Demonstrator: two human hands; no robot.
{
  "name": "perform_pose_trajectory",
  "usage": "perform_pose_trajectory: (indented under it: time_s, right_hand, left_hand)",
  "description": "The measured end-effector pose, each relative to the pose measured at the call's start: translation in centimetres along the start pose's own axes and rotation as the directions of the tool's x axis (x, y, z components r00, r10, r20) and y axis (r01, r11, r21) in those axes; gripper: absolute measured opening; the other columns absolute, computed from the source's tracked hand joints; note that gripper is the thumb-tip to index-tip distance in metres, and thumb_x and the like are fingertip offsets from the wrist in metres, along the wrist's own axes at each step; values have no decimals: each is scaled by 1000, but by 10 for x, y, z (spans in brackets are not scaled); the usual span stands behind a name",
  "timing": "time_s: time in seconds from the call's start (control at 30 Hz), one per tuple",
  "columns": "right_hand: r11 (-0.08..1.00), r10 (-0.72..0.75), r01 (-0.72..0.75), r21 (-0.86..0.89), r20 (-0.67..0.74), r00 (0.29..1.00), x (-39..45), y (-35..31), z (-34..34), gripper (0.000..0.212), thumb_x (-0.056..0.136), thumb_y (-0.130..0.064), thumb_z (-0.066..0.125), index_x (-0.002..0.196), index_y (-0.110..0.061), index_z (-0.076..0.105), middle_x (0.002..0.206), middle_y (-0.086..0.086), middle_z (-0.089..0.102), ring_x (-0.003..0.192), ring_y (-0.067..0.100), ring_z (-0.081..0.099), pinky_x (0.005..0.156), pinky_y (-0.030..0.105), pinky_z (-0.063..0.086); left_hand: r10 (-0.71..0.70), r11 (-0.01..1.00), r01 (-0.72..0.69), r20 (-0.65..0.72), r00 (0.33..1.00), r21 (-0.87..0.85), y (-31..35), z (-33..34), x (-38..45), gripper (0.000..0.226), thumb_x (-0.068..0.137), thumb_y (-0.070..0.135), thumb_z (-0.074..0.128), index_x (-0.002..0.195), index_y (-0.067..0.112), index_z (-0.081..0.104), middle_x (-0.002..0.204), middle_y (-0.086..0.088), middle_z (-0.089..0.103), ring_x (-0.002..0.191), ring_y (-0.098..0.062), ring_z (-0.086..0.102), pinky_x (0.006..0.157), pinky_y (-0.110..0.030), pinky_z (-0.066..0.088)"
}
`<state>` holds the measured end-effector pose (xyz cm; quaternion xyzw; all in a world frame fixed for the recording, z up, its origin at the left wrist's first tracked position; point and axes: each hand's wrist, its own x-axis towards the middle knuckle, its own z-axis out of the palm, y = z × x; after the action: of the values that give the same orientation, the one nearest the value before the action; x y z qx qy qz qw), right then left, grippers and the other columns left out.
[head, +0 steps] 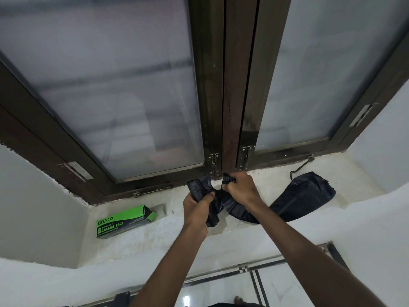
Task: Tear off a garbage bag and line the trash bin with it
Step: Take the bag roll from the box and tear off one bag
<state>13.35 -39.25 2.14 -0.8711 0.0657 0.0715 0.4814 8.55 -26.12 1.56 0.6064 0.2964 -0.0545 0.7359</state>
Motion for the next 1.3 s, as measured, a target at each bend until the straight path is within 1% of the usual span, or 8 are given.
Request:
perform_pose_trajectory:
  time_s: [0.33, 0.63, 0.77, 0.83, 0.93, 1.03, 1.17, 1.3]
  right_hand:
    - [997, -17, 11, -75, -79, 997, 3, 5, 8, 14, 83, -10, 66, 92, -15, 76, 81, -3, 67, 79, 17, 63, 68, 22, 43]
    - [998, 22, -28, -56, -99, 995, 7, 9, 13, 17, 82, -11, 66, 94, -16, 76, 88, 1, 73, 85, 21, 66, 74, 28, 51]
    - [999, 29, -31, -21, -98, 995, 9, 12, 14, 17, 81, -11, 65, 94, -16, 76, 86, -1, 71, 86, 21, 66, 73, 26, 47]
    - [999, 36, -35, 29, -33, 999, 8, 11, 8, 16, 83, -10, 66, 94, -18, 75, 89, -2, 73, 88, 19, 66, 77, 29, 51]
    - [956, 79, -132, 261, 205, 976, 2, 7, -15, 12, 89, -12, 68, 83, -22, 71, 86, -2, 73, 91, 20, 68, 79, 31, 53]
    - [958, 57, -159, 241, 381, 923, -3, 3, -33, 6, 94, -28, 67, 93, -24, 71, 91, -5, 74, 89, 13, 69, 76, 24, 50]
    - [919, 104, -260, 295, 455, 884, -3, 1, -38, 19, 88, -34, 72, 102, -20, 72, 96, 2, 76, 89, 17, 72, 80, 29, 56]
    - [938, 101, -254, 237, 512, 853, 2, 6, -36, 29, 78, -29, 79, 101, -12, 74, 103, 13, 75, 100, 32, 71, 95, 43, 52]
  left_hand:
    - [14, 999, -15, -25, 1000, -39, -1, 5, -6, 14, 87, 4, 71, 101, 8, 70, 94, -9, 75, 90, -26, 72, 70, -32, 56]
    - [5, 999, -7, -43, 999, -42, -3, 8, -5, 16, 88, 5, 70, 103, 9, 70, 97, -8, 75, 91, -25, 69, 71, -31, 54]
    - [0, 999, -2, -34, 999, -52, -3, 7, -5, 12, 88, 5, 70, 97, 13, 70, 93, -6, 74, 88, -22, 69, 68, -29, 53]
    - [-16, 998, 15, -20, 1000, -68, 0, 4, -4, 14, 87, 5, 71, 100, 11, 70, 96, -8, 75, 90, -24, 70, 74, -33, 57]
    - [-51, 997, 51, 12, 999, -51, 8, -6, 5, 16, 88, 6, 70, 103, 10, 69, 100, -12, 74, 93, -28, 70, 83, -39, 58]
    - [-89, 995, 91, 47, 995, -37, 15, -17, 14, 17, 89, 9, 70, 105, 10, 67, 102, -14, 74, 94, -31, 70, 86, -43, 58]
    - [-115, 991, 121, 90, 989, -59, 23, -23, 20, 30, 89, 14, 71, 118, 13, 62, 108, -13, 72, 95, -28, 70, 77, -38, 58]
    - [-69, 997, 64, 121, 990, 44, 28, -26, 21, 18, 91, 22, 70, 107, 23, 63, 107, -5, 72, 95, -21, 69, 82, -37, 55]
